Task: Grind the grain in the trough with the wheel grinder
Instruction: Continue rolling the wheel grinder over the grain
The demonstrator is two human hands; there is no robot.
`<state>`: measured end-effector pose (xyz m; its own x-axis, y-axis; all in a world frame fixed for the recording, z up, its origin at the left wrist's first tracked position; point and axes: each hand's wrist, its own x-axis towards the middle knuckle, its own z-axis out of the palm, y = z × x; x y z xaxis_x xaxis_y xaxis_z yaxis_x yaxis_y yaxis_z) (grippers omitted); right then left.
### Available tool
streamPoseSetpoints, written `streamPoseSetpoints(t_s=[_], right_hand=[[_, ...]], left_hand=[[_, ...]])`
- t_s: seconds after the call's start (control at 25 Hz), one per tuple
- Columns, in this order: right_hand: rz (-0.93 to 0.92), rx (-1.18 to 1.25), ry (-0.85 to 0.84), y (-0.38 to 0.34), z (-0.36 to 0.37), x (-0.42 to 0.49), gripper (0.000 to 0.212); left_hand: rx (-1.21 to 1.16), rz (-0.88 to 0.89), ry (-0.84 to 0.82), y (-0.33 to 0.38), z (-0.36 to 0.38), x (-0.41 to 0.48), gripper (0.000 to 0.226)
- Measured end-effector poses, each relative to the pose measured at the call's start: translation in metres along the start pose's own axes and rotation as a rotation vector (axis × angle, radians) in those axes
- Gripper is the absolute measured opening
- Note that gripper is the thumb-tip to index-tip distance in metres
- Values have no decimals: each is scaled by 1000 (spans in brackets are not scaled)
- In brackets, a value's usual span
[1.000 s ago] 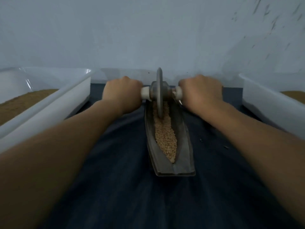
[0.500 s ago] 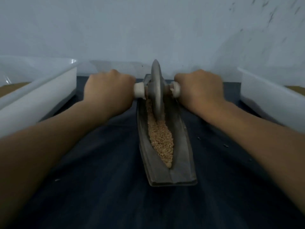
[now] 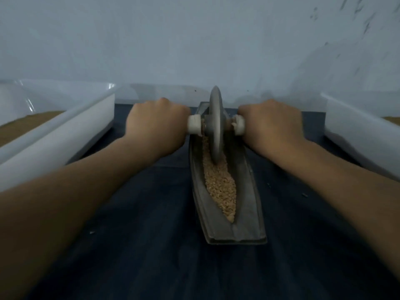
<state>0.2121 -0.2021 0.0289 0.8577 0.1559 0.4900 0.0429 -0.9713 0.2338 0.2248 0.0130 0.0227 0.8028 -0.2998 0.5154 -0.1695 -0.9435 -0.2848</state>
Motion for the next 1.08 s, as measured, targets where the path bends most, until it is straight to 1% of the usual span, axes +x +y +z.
streamPoseSetpoints(t_s=[0.08,0.16,0.2,0.24,0.28,0.32,0.36,0.4,0.44,0.48,0.56,0.6,0.64,0.68,0.72,0.76,0.8,0.84,0.88,0.92,0.96,1.0,1.04,1.08], right_hand=[[34,71,-86,-5,-1,16,11],[-51,44,-60,3,-10,1,7],[-110,21,20,10,-12,-18,14],[-164,-1,105,15,-15,-39,21],[-175,23,161,17,-18,-58,25],[-166,61,194,22,-16,-64,26],[-141,88,166,24,-12,-60,25],[-114,58,151,20,-5,-53,22],[-61,-1,120,13,-1,-39,15],[-5,-9,56,4,-2,-20,7],[17,4,-8,-6,-5,14,16],[-6,-1,-52,-8,-9,24,18],[-52,-19,-70,-5,-12,24,15],[-105,-10,-64,0,-14,12,7],[-143,1,-28,8,-13,-5,16],[-172,10,32,15,-9,-25,28],[-169,17,86,19,-9,-45,35],[-142,41,145,22,-6,-55,36],[-114,46,169,24,-1,-56,32],[-83,17,185,21,6,-49,25],[-55,-25,176,17,10,-34,18],[-37,-10,119,11,9,-16,12],[-31,42,41,7,6,0,9],[-42,84,-17,4,3,14,13]], left_hand=[[-41,-37,-60,4,0,20,17],[-49,8,-103,-1,-8,7,13],[-51,71,-46,-6,-10,-12,8],[-41,140,52,-10,-11,-32,9],[-33,179,126,-14,-15,-46,14],[-25,191,191,-17,-17,-48,16],[-12,199,225,-17,-18,-40,15],[25,190,222,-12,-15,-32,13],[48,138,154,-6,-11,-21,9],[18,62,71,0,-9,-6,5],[-95,-71,-78,5,-1,12,12],[-145,-109,-128,4,2,14,12],[-141,-104,-141,2,2,9,9],[-116,-61,-114,-2,0,-2,3],[-80,16,-11,-7,-1,-13,6],[-31,105,104,-9,-4,-25,15],[-4,167,204,-11,-10,-34,23],[-12,180,258,-12,-14,-36,26],[-3,173,264,-11,-13,-32,26],[25,161,236,-8,-8,-26,22],[52,137,155,-3,-4,-16,14],[34,92,64,2,-4,-1,5],[-13,33,-31,3,-7,11,10],[-64,-8,-112,3,-9,21,16]])
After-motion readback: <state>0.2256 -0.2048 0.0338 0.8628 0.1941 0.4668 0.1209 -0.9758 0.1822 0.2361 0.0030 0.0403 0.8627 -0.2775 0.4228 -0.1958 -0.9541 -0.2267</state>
